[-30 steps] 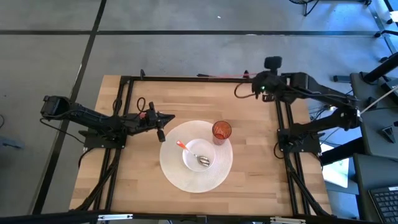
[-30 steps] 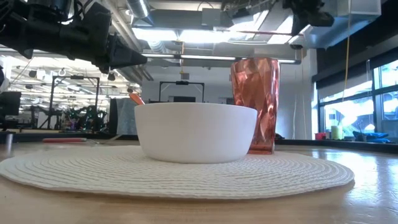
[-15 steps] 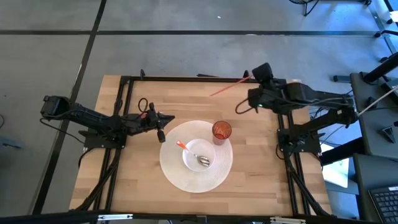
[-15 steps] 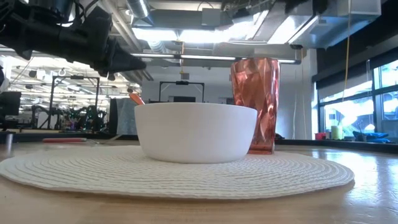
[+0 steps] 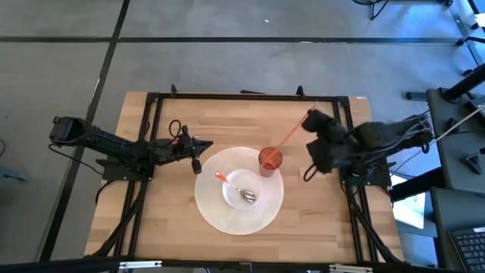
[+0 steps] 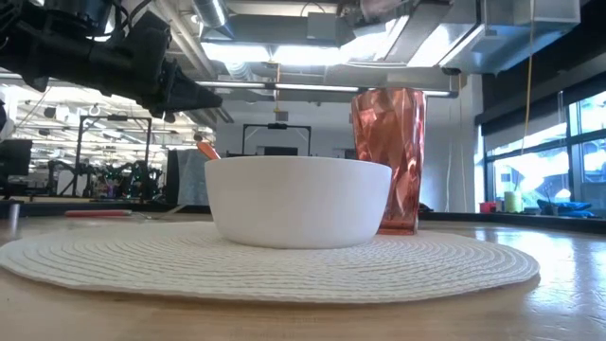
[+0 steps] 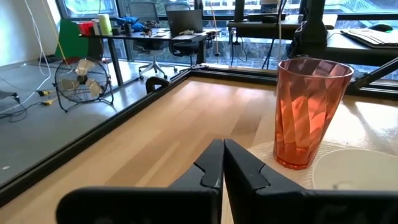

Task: Pick & Place Utensil
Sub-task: Put the red straw into the red cup

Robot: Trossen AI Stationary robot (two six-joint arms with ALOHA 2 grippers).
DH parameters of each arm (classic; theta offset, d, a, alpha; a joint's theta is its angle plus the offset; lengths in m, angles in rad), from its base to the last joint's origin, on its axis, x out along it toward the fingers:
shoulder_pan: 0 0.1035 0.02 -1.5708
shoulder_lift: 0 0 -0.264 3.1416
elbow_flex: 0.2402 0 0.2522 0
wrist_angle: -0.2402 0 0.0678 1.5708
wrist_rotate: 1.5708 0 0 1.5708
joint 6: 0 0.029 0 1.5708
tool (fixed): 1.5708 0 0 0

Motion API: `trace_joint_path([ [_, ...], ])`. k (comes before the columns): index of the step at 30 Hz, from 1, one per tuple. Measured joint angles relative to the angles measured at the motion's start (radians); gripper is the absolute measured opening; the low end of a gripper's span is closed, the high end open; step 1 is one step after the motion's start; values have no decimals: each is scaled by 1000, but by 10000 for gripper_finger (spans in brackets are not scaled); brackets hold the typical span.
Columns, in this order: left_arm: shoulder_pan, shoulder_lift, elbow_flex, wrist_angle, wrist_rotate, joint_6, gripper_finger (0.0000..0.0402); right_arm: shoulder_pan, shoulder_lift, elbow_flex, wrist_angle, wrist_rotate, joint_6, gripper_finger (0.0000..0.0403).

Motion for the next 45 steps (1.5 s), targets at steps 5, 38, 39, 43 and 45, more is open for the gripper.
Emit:
trace_joint_path([
  [5, 0, 0, 0, 0, 1, -1, 2, -19, 8, -56, -11, 0, 3, 0],
  [38, 0, 0, 0, 11, 0, 11, 4, -98, 12, -276, 144, -2, -5, 27],
  [39, 0, 0, 0, 11, 0, 11, 5, -96, 12, -275, 154, -5, -5, 31],
  [43, 0, 0, 0, 11, 0, 11, 4, -84, 12, -275, 183, -11, -11, 46],
  [45, 0, 0, 0, 11, -1, 11, 2, -84, 12, -275, 187, -14, -19, 54],
])
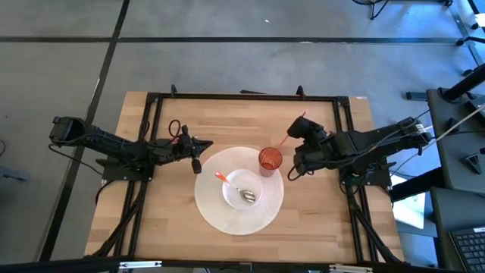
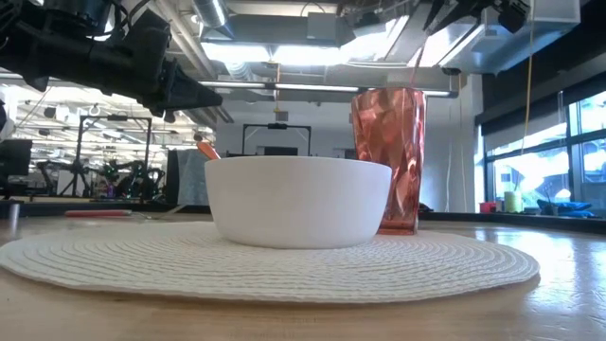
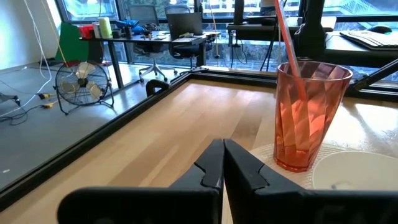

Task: Pick & Place Utensil
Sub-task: Put the red straw into the red cup, then put the pink fork into the white bowl

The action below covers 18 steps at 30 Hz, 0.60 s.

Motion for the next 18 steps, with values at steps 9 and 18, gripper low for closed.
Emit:
trace_joint_path([
  [9, 0, 0, 0, 0, -1, 0, 5, 0, -2, 1, 45, 8, -7, 80],
  [18, 0, 0, 0, 0, -1, 0, 1, -96, -85, 108, 135, -210, 356, 66],
])
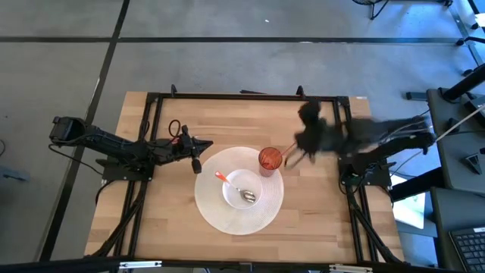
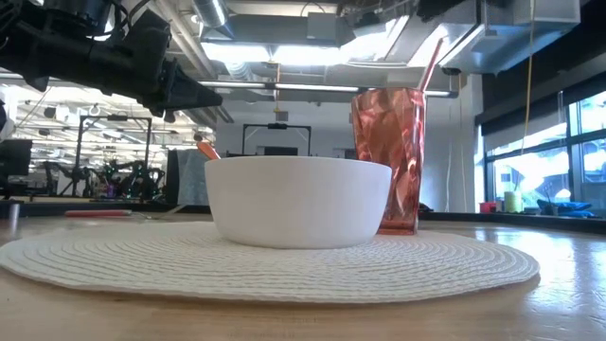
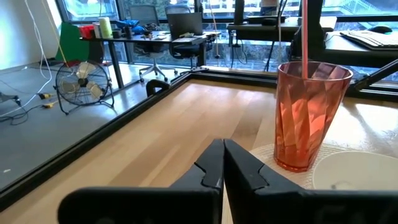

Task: Pick & Place Utensil
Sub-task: Put the pink fork into the white bowl

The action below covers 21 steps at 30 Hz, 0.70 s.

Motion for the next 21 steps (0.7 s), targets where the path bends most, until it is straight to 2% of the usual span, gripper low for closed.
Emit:
trace_joint_path([
  [2, 0, 0, 0, 0, -1, 0, 4, -72, -61, 41, 84, -194, 102, 59],
  [6, 0, 0, 0, 3, -37, 11, 5, -222, -174, 40, 344, -667, 259, 41],
  [12, 5, 0, 0, 31, -44, 18, 1, -407, -237, -117, 591, -1359, 402, 8],
  [15, 4, 0, 0, 28, -40, 15, 4, -501, -260, -263, 786, -1572, 510, 6],
  [21, 4, 0, 0, 24, -11, -8, 7, -696, -280, -532, 1254, -1804, 756, 10],
])
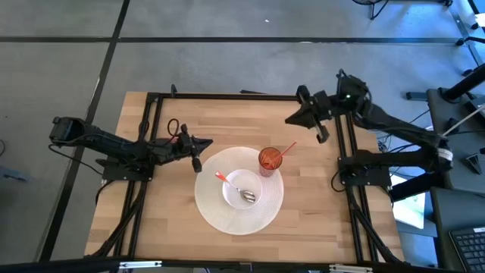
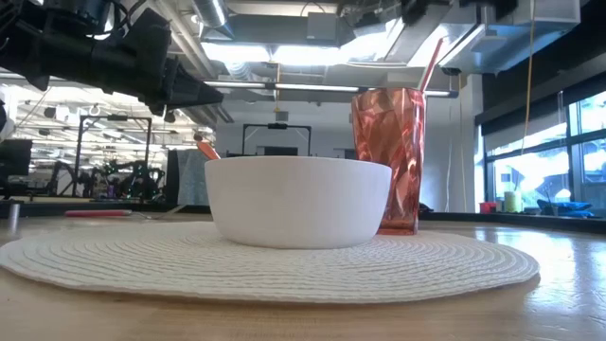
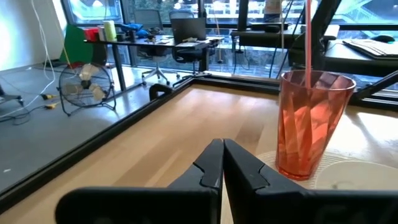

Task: Pick & Place Utensil
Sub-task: Put the pink fork into the white bowl

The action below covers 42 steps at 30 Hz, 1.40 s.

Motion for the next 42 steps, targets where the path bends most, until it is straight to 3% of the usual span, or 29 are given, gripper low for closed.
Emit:
trace_joint_path([
  [7, 0, 0, 0, -2, -5, -3, 6, -140, 46, -272, 497, -67, 265, 8],
  [16, 0, 0, 0, -2, -11, -2, 4, -125, 76, -483, 756, -90, 310, 5],
  [22, 0, 0, 0, -6, -11, -3, 4, -112, -46, -575, 889, -67, 405, 5],
  [26, 0, 0, 0, -36, -11, -22, 3, -103, -213, -595, 844, -68, 451, 4],
  [29, 0, 0, 0, -46, -11, -26, 4, -81, -324, -604, 662, -32, 424, 3],
  [35, 0, 0, 0, -45, -11, -26, 4, -4, -515, -607, 217, 170, 230, 3],
  [39, 0, 0, 0, -45, -11, -26, 4, 49, -604, -608, 72, 286, 143, 3],
  [42, 0, 0, 0, -44, -20, -21, 4, 69, -636, -653, 77, 304, 132, 3],
])
